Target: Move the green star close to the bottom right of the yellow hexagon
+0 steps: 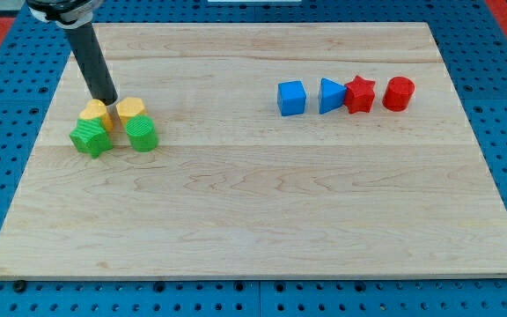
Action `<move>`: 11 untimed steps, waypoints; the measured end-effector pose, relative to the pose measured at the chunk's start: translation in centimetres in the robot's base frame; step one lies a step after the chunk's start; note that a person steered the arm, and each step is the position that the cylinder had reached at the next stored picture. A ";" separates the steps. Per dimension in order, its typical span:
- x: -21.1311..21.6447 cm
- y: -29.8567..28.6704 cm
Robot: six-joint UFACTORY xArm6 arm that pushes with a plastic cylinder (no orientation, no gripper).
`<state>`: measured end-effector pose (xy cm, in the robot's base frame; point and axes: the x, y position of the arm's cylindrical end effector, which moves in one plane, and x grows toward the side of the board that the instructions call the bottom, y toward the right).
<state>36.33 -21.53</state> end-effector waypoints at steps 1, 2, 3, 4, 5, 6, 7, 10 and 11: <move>-0.1 -1.3; -0.1 -1.7; 0.6 -5.1; 1.7 -7.3; 4.6 -8.0; 7.6 -6.2; 9.1 -2.9; 9.3 6.1; 9.3 8.6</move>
